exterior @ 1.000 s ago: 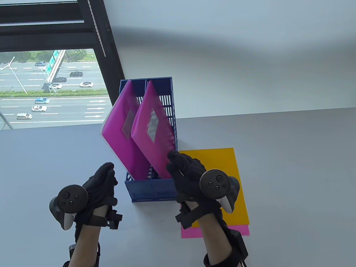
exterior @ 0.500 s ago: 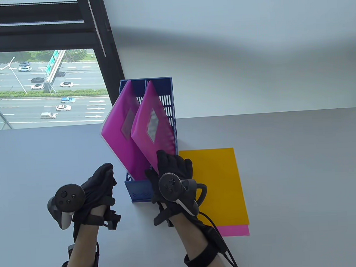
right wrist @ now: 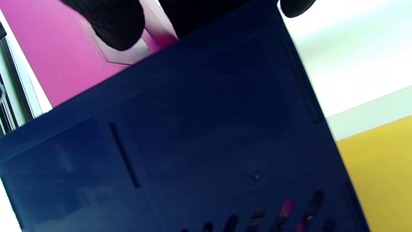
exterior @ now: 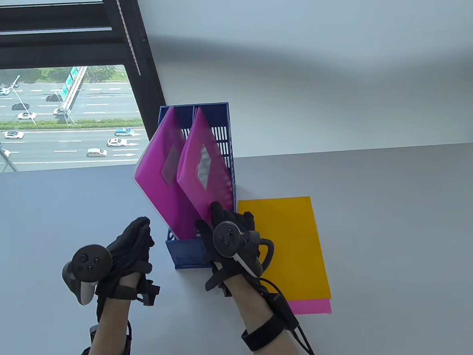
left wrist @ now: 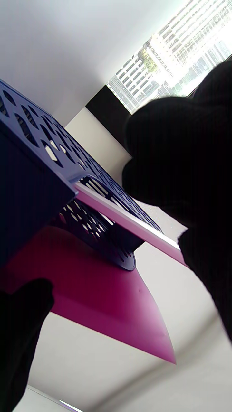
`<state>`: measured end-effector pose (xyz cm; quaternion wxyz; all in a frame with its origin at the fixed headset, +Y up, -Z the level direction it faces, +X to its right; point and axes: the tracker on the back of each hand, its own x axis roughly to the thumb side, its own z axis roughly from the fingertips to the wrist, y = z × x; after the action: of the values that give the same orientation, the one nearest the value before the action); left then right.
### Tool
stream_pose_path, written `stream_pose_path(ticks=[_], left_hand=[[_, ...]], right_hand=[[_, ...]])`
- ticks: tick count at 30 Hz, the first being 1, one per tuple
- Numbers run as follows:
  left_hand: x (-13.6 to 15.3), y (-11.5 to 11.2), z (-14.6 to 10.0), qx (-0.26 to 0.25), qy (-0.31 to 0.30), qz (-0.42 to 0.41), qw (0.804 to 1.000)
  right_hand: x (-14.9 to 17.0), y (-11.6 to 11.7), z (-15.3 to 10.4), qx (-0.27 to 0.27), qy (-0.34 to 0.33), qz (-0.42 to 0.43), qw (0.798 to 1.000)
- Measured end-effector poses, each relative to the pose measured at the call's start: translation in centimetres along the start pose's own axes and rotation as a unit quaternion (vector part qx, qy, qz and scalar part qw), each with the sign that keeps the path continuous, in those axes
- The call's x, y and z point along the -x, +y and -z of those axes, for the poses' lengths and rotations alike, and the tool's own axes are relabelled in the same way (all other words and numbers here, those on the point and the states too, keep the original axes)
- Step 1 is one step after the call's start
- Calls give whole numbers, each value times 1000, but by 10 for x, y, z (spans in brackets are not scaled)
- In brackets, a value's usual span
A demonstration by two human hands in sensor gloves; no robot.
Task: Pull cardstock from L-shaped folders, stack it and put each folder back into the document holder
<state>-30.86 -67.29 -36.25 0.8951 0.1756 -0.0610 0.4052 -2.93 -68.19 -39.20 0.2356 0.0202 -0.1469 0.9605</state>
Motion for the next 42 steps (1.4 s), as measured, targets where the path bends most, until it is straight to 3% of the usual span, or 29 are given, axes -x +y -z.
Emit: stream_pose_path(ticks=[7, 19, 33, 42], left_hand=[[0, 0, 0, 0, -1, 0, 1000], [-1, 2, 0, -5, -8, -5, 1000], [-16, 16, -3, -24, -42, -12, 999], [-51, 34, -13, -76, -116, 47, 989]], right_hand=[[-1, -7, -3, 67, -4, -54, 996], [13, -19, -15, 160, -15, -23, 987], [14, -68, -27, 248, -35, 45, 967], [5, -107, -39, 291, -54, 97, 950]])
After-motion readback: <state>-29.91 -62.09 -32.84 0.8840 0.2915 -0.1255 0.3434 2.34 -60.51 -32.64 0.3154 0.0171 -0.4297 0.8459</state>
